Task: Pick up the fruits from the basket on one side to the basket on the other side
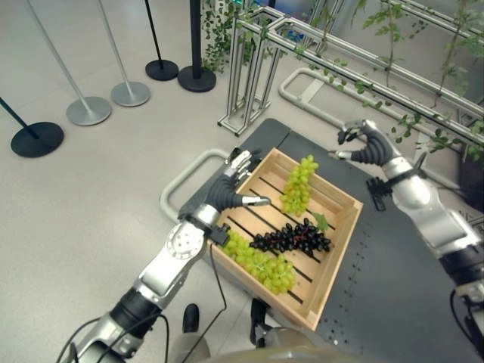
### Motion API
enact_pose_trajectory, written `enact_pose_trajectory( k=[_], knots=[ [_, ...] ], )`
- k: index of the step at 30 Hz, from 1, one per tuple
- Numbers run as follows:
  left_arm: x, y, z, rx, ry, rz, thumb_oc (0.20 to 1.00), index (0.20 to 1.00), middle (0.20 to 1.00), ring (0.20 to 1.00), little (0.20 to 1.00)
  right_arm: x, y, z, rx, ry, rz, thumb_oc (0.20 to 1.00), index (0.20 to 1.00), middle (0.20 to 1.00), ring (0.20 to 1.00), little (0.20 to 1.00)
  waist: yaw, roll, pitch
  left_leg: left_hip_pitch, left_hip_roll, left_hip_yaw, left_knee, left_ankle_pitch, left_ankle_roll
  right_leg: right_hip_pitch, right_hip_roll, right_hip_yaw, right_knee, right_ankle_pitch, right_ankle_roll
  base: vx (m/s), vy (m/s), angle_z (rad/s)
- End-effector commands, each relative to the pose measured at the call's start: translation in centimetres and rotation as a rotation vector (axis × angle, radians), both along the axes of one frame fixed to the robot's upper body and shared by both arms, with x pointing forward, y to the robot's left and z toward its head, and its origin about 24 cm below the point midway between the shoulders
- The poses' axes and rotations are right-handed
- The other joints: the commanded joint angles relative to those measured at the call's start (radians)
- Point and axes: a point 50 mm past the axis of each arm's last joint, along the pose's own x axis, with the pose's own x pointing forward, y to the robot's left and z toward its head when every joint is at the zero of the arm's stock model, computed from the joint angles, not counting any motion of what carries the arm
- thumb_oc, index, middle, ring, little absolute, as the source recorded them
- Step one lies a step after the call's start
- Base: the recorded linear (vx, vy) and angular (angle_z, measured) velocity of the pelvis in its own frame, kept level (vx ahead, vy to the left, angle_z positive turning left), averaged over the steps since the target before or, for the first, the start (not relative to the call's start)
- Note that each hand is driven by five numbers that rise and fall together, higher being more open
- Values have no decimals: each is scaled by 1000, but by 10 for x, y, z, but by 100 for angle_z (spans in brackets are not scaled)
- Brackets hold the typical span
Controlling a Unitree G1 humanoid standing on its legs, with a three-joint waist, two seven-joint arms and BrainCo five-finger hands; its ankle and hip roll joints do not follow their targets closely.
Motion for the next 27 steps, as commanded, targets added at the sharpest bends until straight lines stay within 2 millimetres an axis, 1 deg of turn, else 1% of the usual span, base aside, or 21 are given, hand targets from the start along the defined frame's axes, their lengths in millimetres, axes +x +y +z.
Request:
enact_pose_trajectory(
  k=[1,2,3,4,5,7,8,9,10,11,12,13,14,15,16,17,19,23,24,25,27],
  knots=[
    [3,-10,35,-68,-152,-49,1000,1000,1000,1000,1000,10,9,16,48,-47,33,1000,1000,1000,1000,1000,23,-3,56,-56,-5,7,88,-80,21,-4,-63,-36,112,-104,128,-154,-14,8],
    [4,-11,43,-82,-185,-46,1000,1000,1000,1000,1000,16,7,5,39,-16,-14,1000,1000,1000,1000,1000,31,2,93,-89,-7,-1,109,-77,19,-25,-67,-42,120,-102,125,-144,-14,11],
    [5,-11,48,-95,-201,-41,1000,1000,1000,1000,1000,19,7,-3,47,6,-39,1000,1000,1000,1000,1000,36,5,112,-101,-10,-4,117,-75,18,-36,-68,-42,125,-101,123,-118,-13,23],
    [5,-11,48,-95,-202,-39,1000,1000,1000,1000,1000,20,8,-2,48,4,-37,1000,1000,1000,1000,1000,34,5,113,-104,-10,-5,120,-76,18,-38,-69,-42,128,-102,123,-106,-42,18],
    [8,-7,60,-117,-247,-16,1000,1000,1000,1000,1000,28,10,-10,19,27,-71,1000,1000,1000,1000,1000,48,12,150,-131,-10,-11,135,-70,15,-63,-71,-44,145,-104,117,-69,-37,15],
    [8,-7,60,-117,-249,-13,1000,1000,1000,1000,1000,29,11,-10,19,24,-69,1000,1000,1000,1000,1000,45,11,151,-135,-10,-11,139,-71,15,-67,-72,-44,149,-105,117,-73,-38,4],
    [14,2,77,-166,-313,58,1000,1000,1000,1000,1000,37,16,-22,18,57,-114,1000,1000,1000,1000,1000,64,19,189,-173,-6,-20,149,-57,8,-108,-75,-49,176,-110,108,-103,-44,6],
    [15,3,81,-181,-328,78,1000,1000,1000,1000,1000,40,15,-26,20,69,-138,1000,1000,1000,1000,1000,70,23,201,-188,-5,-25,153,-52,5,-121,-77,-54,184,-110,107,-105,-45,4],
    [16,3,82,-181,-329,79,1000,1000,1000,1000,1000,41,16,-26,20,67,-137,1000,1000,1000,1000,1000,69,23,201,-191,-5,-26,154,-52,5,-124,-77,-55,185,-110,106,-54,-16,6],
    [17,5,84,-189,-343,101,1000,1000,1000,1000,1000,42,15,-30,22,83,-151,1000,1000,1000,1000,1000,75,26,211,-204,-6,-29,157,-47,3,-134,-77,-60,189,-110,105,-69,-30,14],
    [20,8,87,-190,-367,150,1000,1000,1000,1000,1000,44,13,-34,14,101,-173,1000,1000,1000,1000,1000,80,33,231,-233,-6,-39,170,-42,0,-157,-79,-72,204,-112,102,-68,-29,19],
    [20,8,87,-190,-367,151,1000,1000,1000,1000,1000,44,13,-34,14,101,-172,1000,1000,1000,1000,1000,79,33,231,-234,-6,-40,171,-42,0,-157,-79,-73,205,-112,102,-63,-18,19],
    [21,10,89,-188,-379,177,1000,1000,1000,1000,1000,45,9,-36,15,108,-193,1000,1000,1000,1000,1000,83,36,242,-242,-6,-43,174,-41,0,-165,-81,-78,208,-113,102,-56,-18,18],
    [22,17,90,-186,-399,229,1000,1000,1000,1000,1000,45,1,-41,13,129,-236,1000,1000,1000,1000,1000,90,41,265,-266,-7,-53,190,-39,-1,-182,-83,-86,224,-114,99,-58,-18,15],
    [22,17,90,-186,-400,230,1000,1000,1000,1000,1000,45,1,-41,13,129,-235,1000,1000,1000,1000,1000,88,41,264,-269,-8,-55,194,-40,-1,-184,-83,-87,226,-115,99,-65,-33,16],
    [22,24,91,-185,-415,276,1000,1000,1000,1000,1000,45,-7,-44,18,138,-270,1000,1000,1000,1000,1000,95,46,284,-283,-7,-61,203,-40,-2,-199,-84,-92,238,-118,96,-41,-20,10],
    [23,32,94,-178,-439,322,1000,1000,1000,1000,1000,44,-13,-51,14,162,-306,1000,1000,1000,1000,1000,98,50,300,-300,-8,-67,213,-41,-3,-214,-86,-94,249,-121,95,-43,-20,15],
    [24,43,96,-207,-451,395,1000,1000,1000,1000,1000,43,-24,-64,-20,227,-359,1000,1000,1000,1000,1000,102,55,303,-338,-9,-74,223,-40,-4,-248,-88,-99,262,-124,93,-5,-7,7],
    [25,44,98,-225,-452,408,1000,1000,1000,1000,1000,44,-28,-68,-31,251,-377,1000,1000,1000,1000,1000,102,56,303,-350,-9,-78,227,-40,-5,-261,-89,-102,266,-124,92,0,0,0],
    [25,45,98,-225,-452,408,1000,1000,1000,1000,1000,44,-28,-68,-31,251,-376,1000,1000,1000,1000,1000,101,56,303,-351,-9,-78,227,-40,-5,-261,-89,-102,266,-124,92,-11,-1,4],
    [25,47,100,-247,-459,432,1000,1000,1000,1000,1000,43,-37,-75,-81,293,-420,1000,1000,1000,1000,1000,104,60,303,-374,-12,-81,232,-40,-4,-284,-91,-104,272,-124,92,-11,8,8]
  ],
)
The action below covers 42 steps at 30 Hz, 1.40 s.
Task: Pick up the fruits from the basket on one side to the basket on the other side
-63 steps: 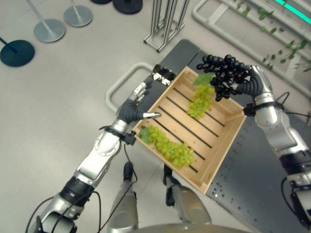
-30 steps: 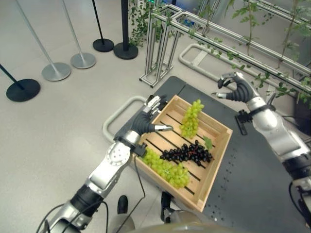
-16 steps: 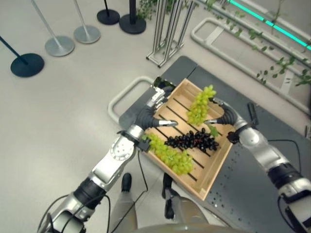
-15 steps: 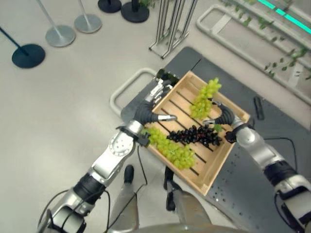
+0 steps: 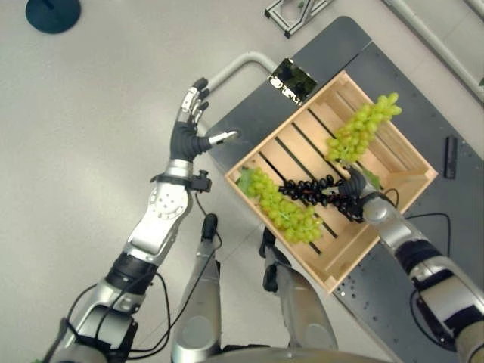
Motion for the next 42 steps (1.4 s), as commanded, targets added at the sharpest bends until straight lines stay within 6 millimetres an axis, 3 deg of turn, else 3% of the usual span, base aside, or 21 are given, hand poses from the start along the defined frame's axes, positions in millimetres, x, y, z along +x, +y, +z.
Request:
enact_pose_trajectory(
  k=[1,2,5,8,20,25,30,34,42],
  knots=[
    [-12,1,26,-48,-176,15,1000,1000,1000,1000,1000,7,-10,15,-88,-23,-22,1000,1000,1000,1000,1000,-7,7,-3,-71,-8,37,74,-41,8,-43,-79,-12,129,-94,113,-17,9,9],
    [-12,-1,28,-50,-189,16,1000,1000,1000,1000,1000,6,-21,9,-138,29,-56,1000,1000,1000,1000,1000,-3,13,-3,-87,-10,35,79,-41,9,-55,-81,-18,136,-96,112,-15,12,7],
    [-12,-1,30,-52,-196,18,1000,1000,1000,1000,1000,7,-22,9,-143,40,-66,1000,1000,1000,1000,1000,-5,15,-3,-93,-12,33,82,-41,9,-61,-81,-19,138,-97,112,-5,10,7],
    [-11,-6,34,-61,-212,14,1000,1000,1000,1000,1000,-2,-36,-10,-229,169,-101,1000,1000,1000,1000,1000,-6,20,-3,-102,-18,28,79,-41,11,-66,-84,-25,134,-96,114,12,4,5],
    [-9,-6,32,-42,-198,-4,1000,1000,1000,1000,1000,-29,-36,-52,-283,356,-42,1000,1000,1000,1000,1000,-21,7,-3,-26,-49,55,74,-71,32,6,-112,8,112,-68,143,-3,54,0],
    [-9,-6,33,-33,-203,-15,1000,1000,1000,1000,1000,-29,-38,-54,-384,409,-16,1000,1000,1000,1000,1000,-16,18,-3,4,-60,70,30,-59,46,-12,-128,34,125,-39,166,-32,113,-11],
    [-11,-10,36,-46,-210,-40,1000,1000,1000,1000,1000,-37,-52,-58,-634,494,-22,1000,1000,1000,1000,1000,-11,38,-3,-50,-71,70,103,-81,47,-40,-130,26,147,-58,153,2,10,3],
    [-15,-12,37,-48,-217,-39,1000,1000,1000,1000,1000,-38,-56,-59,-722,515,-45,1000,1000,1000,1000,1000,-9,57,-3,-100,-71,69,129,-83,43,-79,-126,24,154,-65,145,0,2,1],
    [-19,-11,37,-55,-215,-19,1000,1000,1000,1000,1000,-25,-65,-35,-767,448,-147,1000,1000,1000,1000,1000,-6,84,-3,-220,-71,57,182,-85,38,-188,-120,12,201,-85,129,-5,-6,2]
  ],
)
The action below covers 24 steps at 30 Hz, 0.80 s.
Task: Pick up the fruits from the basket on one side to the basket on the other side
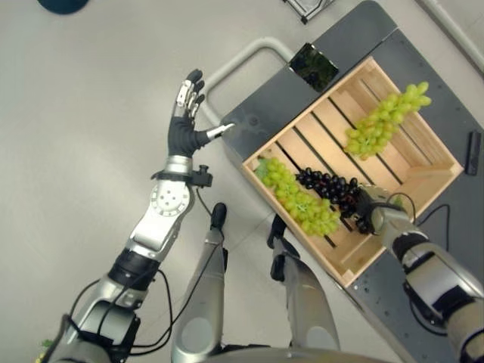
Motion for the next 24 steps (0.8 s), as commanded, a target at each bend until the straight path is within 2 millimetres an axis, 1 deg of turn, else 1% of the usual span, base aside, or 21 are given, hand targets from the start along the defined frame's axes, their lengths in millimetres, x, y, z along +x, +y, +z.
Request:
enact_pose_trajectory(
  k=[1,2,3,5,6,8,9,12,13,14,15,17,18,19,20,21,22,23,24],
  knots=[
    [-21,-7,30,-33,-182,-23,1000,1000,1000,1000,1000,-18,-35,-5,-139,104,-122,1000,1000,1000,1000,1000,-5,85,-4,-69,-9,56,83,-85,-1,-52,-55,2,121,-91,98,-15,-13,6],
    [-21,-7,32,-33,-186,-23,1000,1000,1000,1000,1000,-18,-35,-4,-139,100,-122,1000,1000,1000,1000,1000,-7,85,-4,-76,-11,55,80,-77,-1,-58,-56,1,118,-85,97,2,-17,6],
    [-22,-5,30,-39,-181,-13,1000,1000,1000,1000,1000,-15,-37,2,-149,81,-143,1000,1000,1000,1000,1000,-5,93,-4,-97,-11,53,95,-87,-2,-78,-54,3,133,-94,95,-8,-7,4],
    [-23,-4,30,-44,-181,-8,1000,1000,1000,1000,1000,-13,-38,6,-149,72,-159,1000,1000,1000,1000,1000,-4,97,-4,-111,-13,51,102,-89,-2,-92,-53,4,140,-97,94,-2,-6,6],
    [-25,-2,29,-53,-179,-1,1000,1000,1000,1000,1000,-9,-39,14,-147,44,-181,1000,1000,1000,1000,1000,-2,104,-4,-134,-13,49,110,-89,-2,-115,-53,3,150,-100,92,-9,-1,4],
    [-26,0,29,-53,-182,5,1000,1000,1000,1000,1000,-6,-39,19,-145,25,-190,1000,1000,1000,1000,1000,-1,108,-4,-149,-14,47,116,-91,-2,-128,-53,3,157,-104,90,0,0,0],
    [-27,2,30,-54,-182,14,1000,1000,1000,1000,1000,0,-38,28,-149,3,-198,1000,1000,1000,1000,1000,-1,114,-4,-171,-16,47,126,-93,-3,-150,-53,2,169,-110,88,0,0,0],
    [-29,3,29,-56,-180,20,1000,1000,1000,1000,1000,9,-38,45,-140,-50,-214,1000,1000,1000,1000,1000,0,123,-4,-208,-19,48,137,-94,-3,-189,-54,1,188,-115,85,-6,-2,5],
    [-29,3,29,-56,-180,20,1000,1000,1000,1000,1000,9,-38,45,-140,-50,-214,1000,1000,1000,1000,1000,-1,123,-4,-209,-19,48,137,-94,-3,-189,-54,1,189,-115,85,-4,11,4],
    [-30,5,28,-60,-176,28,1000,1000,1000,1000,1000,15,-37,58,-127,-96,-219,1000,1000,1000,1000,1000,-1,126,-4,-227,-21,47,141,-93,-4,-209,-53,3,193,-116,84,0,0,0],
    [-30,5,28,-59,-175,31,1000,1000,1000,1000,1000,18,-37,64,-132,-109,-217,1000,1000,1000,1000,1000,-1,127,-4,-233,-20,46,141,-92,-5,-216,-54,3,195,-116,85,0,6,4],
    [-30,5,28,-60,-176,32,1000,1000,1000,1000,1000,18,-37,65,-133,-109,-216,1000,1000,1000,1000,1000,-2,127,-4,-234,-21,46,141,-92,-5,-218,-54,3,196,-116,85,3,2,5],
    [-30,5,28,-58,-175,38,1000,1000,1000,1000,1000,25,-35,80,-144,-141,-209,1000,1000,1000,1000,1000,-3,129,-4,-255,-21,47,144,-93,-5,-240,-52,3,199,-117,83,6,1,4],
    [-30,6,28,-59,-176,39,1000,1000,1000,1000,1000,25,-35,80,-144,-142,-209,1000,1000,1000,1000,1000,-4,129,-4,-256,-21,48,145,-93,-5,-241,-52,3,200,-117,83,14,8,3],
    [-31,7,28,-66,-179,43,1000,1000,1000,1000,1000,28,-36,88,-142,-158,-213,906,906,906,906,906,-6,131,-4,-267,-21,48,144,-92,-5,-255,-54,2,203,-119,82,0,0,0],
    [-31,7,28,-66,-179,43,1000,1000,1000,1000,1000,28,-36,89,-142,-159,-212,536,536,536,536,536,-7,131,-4,-268,-21,48,144,-92,-5,-256,-54,2,204,-120,82,0,0,0],
    [-31,7,29,-68,-181,44,1000,1000,1000,1000,1000,28,-35,91,-142,-162,-210,200,200,200,200,200,-7,132,-4,-271,-21,49,143,-92,-6,-261,-55,3,205,-120,82,0,0,0],
    [-31,6,30,-73,-184,43,1000,1000,1000,1000,1000,31,-36,100,-140,-182,-209,200,200,200,200,200,-10,131,-4,-281,-22,49,144,-92,-6,-271,-56,2,209,-122,81,0,0,0],
    [-31,6,30,-73,-183,45,1000,1000,1000,1000,1000,33,-35,104,-139,-195,-206,200,200,200,200,200,-12,131,-4,-283,-23,49,143,-92,-6,-276,-56,2,212,-123,81,0,0,0]
  ],
)
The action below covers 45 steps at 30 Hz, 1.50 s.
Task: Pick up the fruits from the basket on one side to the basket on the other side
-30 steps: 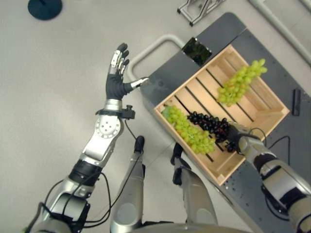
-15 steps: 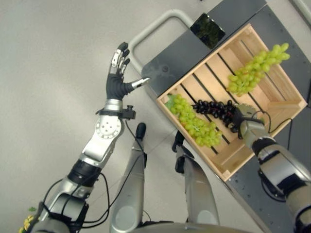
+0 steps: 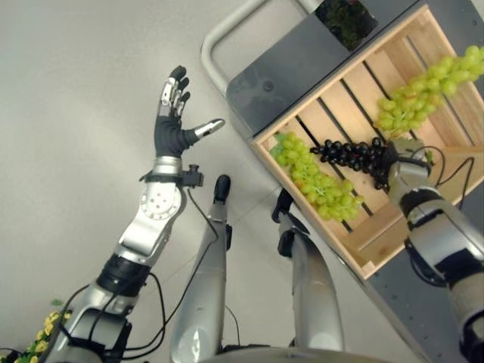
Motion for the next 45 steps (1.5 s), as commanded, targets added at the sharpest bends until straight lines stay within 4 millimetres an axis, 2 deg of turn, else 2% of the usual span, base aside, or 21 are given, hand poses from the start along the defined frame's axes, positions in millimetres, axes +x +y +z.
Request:
enact_pose_trajectory(
  k=[1,9,16,19,20,21,22,23,24,25,27,28,31,34,36,37,38,39,44,45],
  knots=[
    [-22,-7,26,-55,-177,-20,1000,1000,1000,1000,1000,-1,-7,5,19,15,-7,200,200,200,200,200,-11,126,-4,-2,-5,61,25,-75,-8,9,-22,7,43,-73,89,0,0,0],
    [-22,-7,26,-68,-179,-15,1000,1000,1000,1000,1000,7,0,21,34,-27,22,200,200,200,200,200,-18,119,-4,8,0,68,13,-72,-7,16,-23,8,32,-70,90,0,0,0],
    [-20,-5,24,-57,-167,2,1000,1000,1000,1000,1000,8,6,17,73,-59,58,200,200,200,200,200,-34,100,-4,66,8,75,-18,-66,-10,65,-19,8,8,-64,93,-6,-8,-4],
    [-16,-4,19,-42,-137,12,1000,1000,1000,1000,1000,11,17,13,138,-112,109,200,200,200,200,200,-41,83,-4,129,14,76,-43,-60,-13,126,-15,5,-13,-62,94,-1,-35,-3],
    [-14,-2,16,-20,-122,24,1000,1000,1000,1000,1000,11,25,9,166,-144,155,200,200,200,200,200,-52,66,-4,177,19,78,-58,-60,-13,175,-13,4,-26,-60,94,5,-40,-3],
    [-14,-2,15,-19,-119,23,1000,1000,1000,1000,1000,11,25,8,167,-141,154,200,200,200,200,200,-51,66,-4,182,19,78,-62,-59,-13,180,-13,3,-28,-60,95,17,-63,-4],
    [-11,2,11,-6,-97,41,1000,1000,1000,1000,1000,10,36,10,198,-199,221,200,200,200,200,200,-63,44,-4,240,26,80,-80,-60,-13,239,-9,2,-46,-58,97,-2,-35,-4],
    [-11,2,11,-5,-99,40,1000,1000,1000,1000,1000,10,35,10,199,-201,220,200,200,200,200,200,-62,43,-4,237,25,80,-86,-50,-12,236,-11,1,-52,-50,96,3,-57,-4],
    [-11,4,9,8,-92,46,1000,1000,1000,1000,1000,7,38,9,213,-225,241,200,200,200,200,200,-66,34,-4,267,27,81,-98,-49,-12,267,-11,-1,-61,-48,97,39,-88,-3],
    [-10,7,5,21,-78,53,1000,1000,1000,1000,1000,-8,36,-20,261,-224,243,200,200,200,200,200,-75,18,-4,332,32,81,-119,-55,-13,328,-8,-2,-73,-52,99,40,-89,-3],
    [-9,7,5,27,-72,40,1000,1000,1000,1000,1000,-12,37,-24,271,-231,251,200,200,200,200,200,-73,11,-4,359,31,79,-136,-44,-11,355,-9,-3,-85,-45,99,41,-93,0],
    [-7,10,1,34,-45,28,1000,1000,1000,1000,1000,-16,45,-21,296,-279,295,200,200,200,200,200,-77,-5,-4,419,35,85,-157,-42,-9,413,-6,-3,-100,-45,98,81,-116,1],
    [-5,9,-4,59,-16,-9,1000,1000,1000,1000,1000,-24,40,-27,312,-290,292,200,200,200,200,200,-67,-20,-4,488,39,86,-188,-37,-7,479,-2,-4,-124,-42,99,54,-57,-1],
    [-5,2,-13,110,22,-61,1000,1000,1000,1000,1000,-32,30,-28,295,-302,285,200,200,200,200,200,-60,-33,-35,556,44,89,-223,-37,-2,543,7,-4,-159,-33,105,92,-10,-11],
    [-5,-2,-22,129,62,-93,1000,1000,1000,1000,1000,-38,26,-23,259,-310,310,200,200,200,200,200,-64,-39,-69,584,46,95,-233,-41,3,572,13,-4,-176,-31,110,113,6,-11],
    [-6,-4,-29,152,92,-113,1000,1000,1000,1000,1000,-42,20,-10,221,-342,327,200,200,200,200,200,-66,-40,-101,612,47,99,-243,-45,6,599,16,-4,-191,-31,112,111,5,-6],
    [-6,-4,-30,153,93,-115,1000,1000,1000,1000,1000,-43,20,-10,221,-340,326,200,200,200,200,200,-64,-39,-101,615,47,99,-244,-45,6,602,17,-4,-193,-31,112,139,-9,-7],
    [-7,-5,-32,159,105,-132,1000,1000,1000,1000,1000,-48,17,-4,191,-352,348,200,200,200,200,200,-71,-43,-132,634,46,101,-250,-51,8,621,20,2,-205,-33,113,101,-7,-4],
    [-13,-9,-37,220,127,-206,1000,1000,1000,1000,1000,-52,15,21,96,-383,412,200,200,200,200,200,-82,-44,-210,688,47,113,-269,-66,10,667,28,9,-231,-40,115,104,2,-8],
    [-13,-9,-37,220,128,-207,1000,1000,1000,1000,1000,-52,15,21,96,-380,411,200,200,200,200,200,-80,-44,-209,692,47,114,-273,-65,10,671,29,10,-233,-40,116,79,2,-10]
  ],
)
